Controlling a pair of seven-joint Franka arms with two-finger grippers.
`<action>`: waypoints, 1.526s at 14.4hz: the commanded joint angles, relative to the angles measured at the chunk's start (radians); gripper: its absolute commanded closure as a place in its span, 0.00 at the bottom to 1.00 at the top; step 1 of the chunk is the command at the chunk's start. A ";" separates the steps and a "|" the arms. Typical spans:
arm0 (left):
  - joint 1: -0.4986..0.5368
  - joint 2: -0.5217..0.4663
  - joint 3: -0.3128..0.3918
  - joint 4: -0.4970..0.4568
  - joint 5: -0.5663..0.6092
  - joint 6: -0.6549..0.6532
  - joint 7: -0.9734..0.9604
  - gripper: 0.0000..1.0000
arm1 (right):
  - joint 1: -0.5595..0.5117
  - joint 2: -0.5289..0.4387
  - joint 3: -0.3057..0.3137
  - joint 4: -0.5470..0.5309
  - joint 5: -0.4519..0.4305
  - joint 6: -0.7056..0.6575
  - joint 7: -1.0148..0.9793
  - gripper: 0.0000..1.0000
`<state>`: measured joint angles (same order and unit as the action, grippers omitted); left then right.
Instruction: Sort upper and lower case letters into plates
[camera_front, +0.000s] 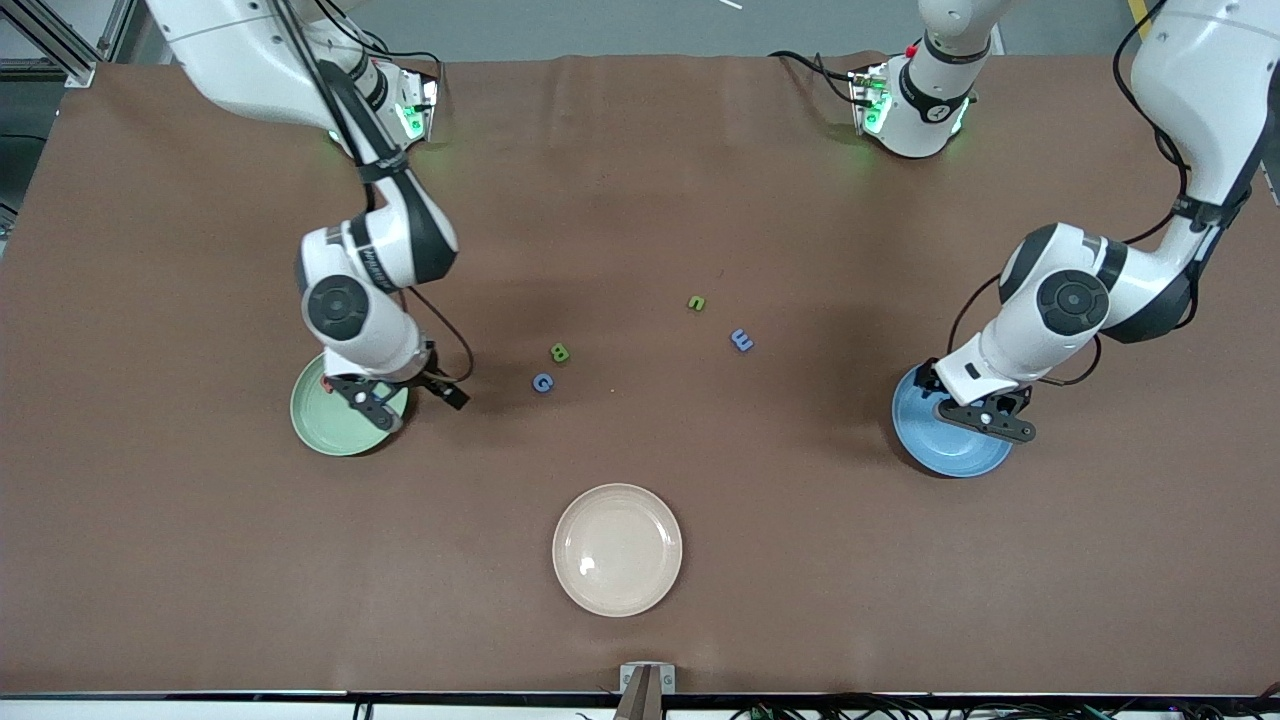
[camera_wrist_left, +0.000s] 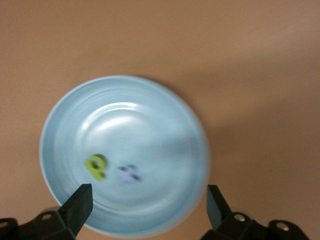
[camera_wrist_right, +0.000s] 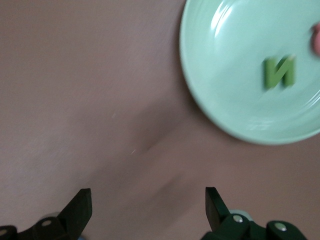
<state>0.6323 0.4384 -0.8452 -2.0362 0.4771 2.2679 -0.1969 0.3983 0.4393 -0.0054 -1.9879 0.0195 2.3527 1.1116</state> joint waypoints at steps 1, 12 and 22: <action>-0.005 -0.052 -0.125 0.100 -0.113 -0.227 -0.160 0.00 | 0.059 0.082 -0.011 0.095 0.016 -0.001 0.114 0.00; -0.238 0.092 -0.187 0.019 0.039 -0.067 -1.094 0.00 | 0.172 0.189 -0.011 0.132 0.037 0.143 0.260 0.06; -0.437 0.313 -0.034 0.036 0.387 0.039 -1.449 0.00 | 0.198 0.199 -0.011 0.130 0.037 0.143 0.296 0.76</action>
<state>0.1941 0.7470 -0.8804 -2.0129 0.8453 2.2853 -1.6318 0.5821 0.6326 -0.0078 -1.8522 0.0431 2.4970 1.3857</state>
